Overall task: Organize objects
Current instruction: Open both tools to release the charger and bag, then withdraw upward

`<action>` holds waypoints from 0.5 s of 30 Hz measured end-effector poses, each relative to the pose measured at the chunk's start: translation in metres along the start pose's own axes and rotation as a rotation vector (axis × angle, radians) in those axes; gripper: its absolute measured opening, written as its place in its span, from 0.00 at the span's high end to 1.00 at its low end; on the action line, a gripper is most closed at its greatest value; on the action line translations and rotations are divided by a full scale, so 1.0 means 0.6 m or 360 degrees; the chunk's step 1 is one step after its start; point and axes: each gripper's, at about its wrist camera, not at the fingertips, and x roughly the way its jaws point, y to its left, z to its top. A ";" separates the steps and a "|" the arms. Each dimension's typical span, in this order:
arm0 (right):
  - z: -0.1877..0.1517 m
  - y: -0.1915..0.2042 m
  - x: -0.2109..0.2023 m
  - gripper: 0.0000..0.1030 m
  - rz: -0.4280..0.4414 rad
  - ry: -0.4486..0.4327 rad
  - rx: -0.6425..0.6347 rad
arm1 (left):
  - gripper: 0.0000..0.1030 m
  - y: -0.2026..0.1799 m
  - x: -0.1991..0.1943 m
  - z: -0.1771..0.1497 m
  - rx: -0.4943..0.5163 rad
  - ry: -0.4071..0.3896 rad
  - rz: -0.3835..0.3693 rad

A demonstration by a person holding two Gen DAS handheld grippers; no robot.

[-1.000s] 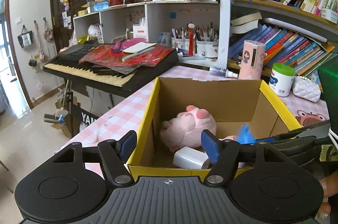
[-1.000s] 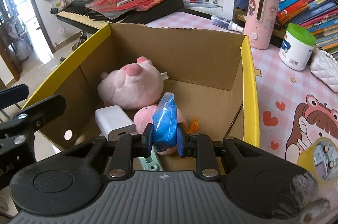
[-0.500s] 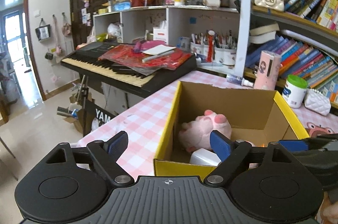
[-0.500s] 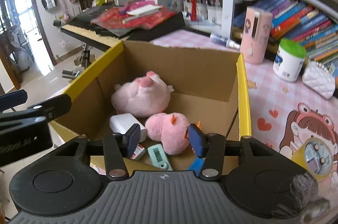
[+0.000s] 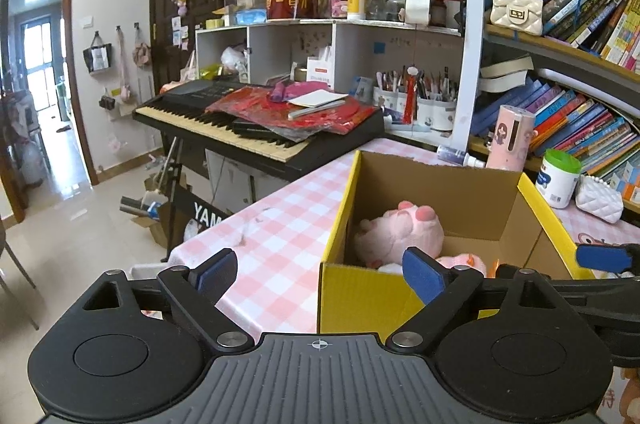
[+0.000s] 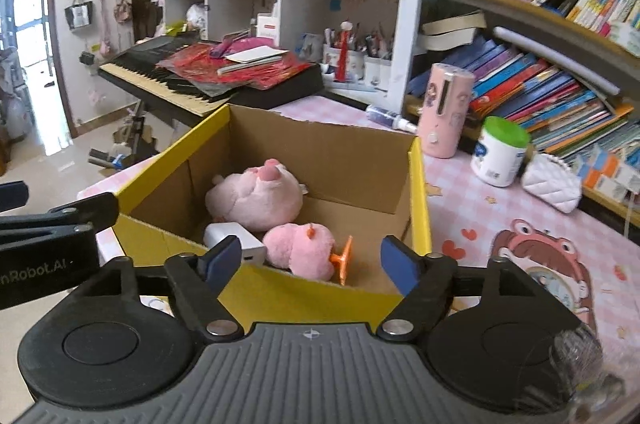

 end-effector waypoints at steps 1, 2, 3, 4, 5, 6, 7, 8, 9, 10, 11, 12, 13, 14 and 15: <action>-0.003 0.002 -0.004 0.21 -0.0015 0.0000 -0.0006 | 0.11 0.002 -0.004 -0.003 0.0001 0.0004 -0.0002; -0.006 0.005 -0.008 0.20 -0.0033 0.0002 -0.0012 | 0.10 0.004 -0.007 -0.006 0.0002 0.0009 -0.0002; -0.010 0.009 -0.013 0.19 -0.0051 0.0002 -0.0020 | 0.10 0.006 -0.011 -0.008 0.0002 0.0014 -0.0002; -0.013 0.012 -0.018 0.19 -0.0063 0.0002 -0.0028 | 0.10 0.008 -0.015 -0.012 0.0004 0.0020 -0.0001; -0.017 0.015 -0.023 0.18 -0.0073 0.0003 -0.0035 | 0.10 0.010 -0.019 -0.015 0.0005 0.0024 -0.0001; -0.021 0.018 -0.028 0.18 -0.0085 0.0007 -0.0040 | 0.10 0.013 -0.023 -0.018 0.0006 0.0029 -0.0002; -0.026 0.022 -0.033 0.17 -0.0095 0.0012 -0.0044 | 0.10 0.016 -0.028 -0.022 0.0007 0.0036 -0.0002; -0.030 0.025 -0.038 0.17 -0.0103 0.0018 -0.0048 | 0.10 0.019 -0.033 -0.027 0.0006 0.0043 -0.0001; -0.035 0.029 -0.044 0.17 -0.0110 0.0024 -0.0051 | 0.10 0.021 -0.036 -0.029 0.0005 0.0049 0.0000; -0.041 0.032 -0.049 0.17 -0.0119 0.0030 -0.0053 | 0.10 0.023 -0.041 -0.033 0.0006 0.0057 -0.0001; -0.046 0.035 -0.055 0.17 -0.0129 0.0037 -0.0054 | 0.10 0.025 -0.046 -0.037 0.0010 0.0066 -0.0002; -0.051 0.038 -0.061 0.16 -0.0138 0.0043 -0.0054 | 0.10 0.027 -0.050 -0.040 0.0014 0.0071 -0.0001; -0.056 0.040 -0.067 0.15 -0.0147 0.0048 -0.0051 | 0.10 0.029 -0.054 -0.044 0.0019 0.0079 -0.0001; -0.062 0.042 -0.072 0.15 -0.0156 0.0055 -0.0046 | 0.09 0.031 -0.060 -0.048 0.0026 0.0088 -0.0002; -0.068 0.043 -0.078 0.15 -0.0163 0.0063 -0.0038 | 0.08 0.032 -0.065 -0.052 0.0032 0.0095 -0.0005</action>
